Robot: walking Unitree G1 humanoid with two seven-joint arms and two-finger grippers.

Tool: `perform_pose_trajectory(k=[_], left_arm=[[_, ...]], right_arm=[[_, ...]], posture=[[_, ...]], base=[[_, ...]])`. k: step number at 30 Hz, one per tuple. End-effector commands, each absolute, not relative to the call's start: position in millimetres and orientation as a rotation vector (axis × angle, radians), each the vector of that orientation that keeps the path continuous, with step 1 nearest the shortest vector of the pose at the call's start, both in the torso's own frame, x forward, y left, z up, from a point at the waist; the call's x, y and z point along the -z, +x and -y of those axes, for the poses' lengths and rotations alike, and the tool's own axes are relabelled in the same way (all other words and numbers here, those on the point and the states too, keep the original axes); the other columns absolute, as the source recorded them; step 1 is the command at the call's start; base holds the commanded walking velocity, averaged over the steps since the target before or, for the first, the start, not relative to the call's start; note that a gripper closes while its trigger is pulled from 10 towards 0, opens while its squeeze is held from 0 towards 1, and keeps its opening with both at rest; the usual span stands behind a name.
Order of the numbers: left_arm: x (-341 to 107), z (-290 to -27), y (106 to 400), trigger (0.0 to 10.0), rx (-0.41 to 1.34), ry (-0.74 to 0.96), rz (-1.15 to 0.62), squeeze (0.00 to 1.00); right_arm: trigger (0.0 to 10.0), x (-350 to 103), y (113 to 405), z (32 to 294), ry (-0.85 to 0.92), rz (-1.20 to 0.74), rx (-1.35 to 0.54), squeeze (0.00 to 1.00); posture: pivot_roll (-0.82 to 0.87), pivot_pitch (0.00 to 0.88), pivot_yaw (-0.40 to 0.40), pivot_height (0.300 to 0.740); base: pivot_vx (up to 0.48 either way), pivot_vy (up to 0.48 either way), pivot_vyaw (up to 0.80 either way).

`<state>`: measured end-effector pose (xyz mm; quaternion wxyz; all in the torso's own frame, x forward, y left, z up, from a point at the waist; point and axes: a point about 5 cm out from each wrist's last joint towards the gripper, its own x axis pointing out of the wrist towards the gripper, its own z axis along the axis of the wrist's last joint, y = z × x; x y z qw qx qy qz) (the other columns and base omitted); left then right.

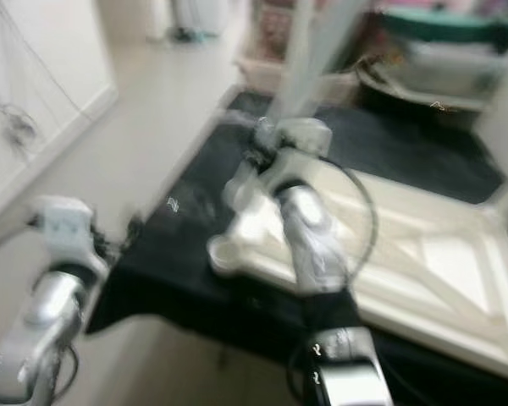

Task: Building children table

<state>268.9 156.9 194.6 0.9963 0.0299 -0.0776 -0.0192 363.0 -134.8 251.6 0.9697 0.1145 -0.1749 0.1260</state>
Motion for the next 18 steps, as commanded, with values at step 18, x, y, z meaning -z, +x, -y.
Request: perform_pose_trajectory(k=[18], left_arm=[[-188, -153, 265, 10.0, 0.048, 0.065, 0.128, 0.00]], right_arm=[[10.0, -256, 371, 117, 0.220, 0.316, -0.465, 0.00]], posture=[[0.23, 0.088, -0.104, 0.740]], base=[[0.000, 0.000, 0.00]])
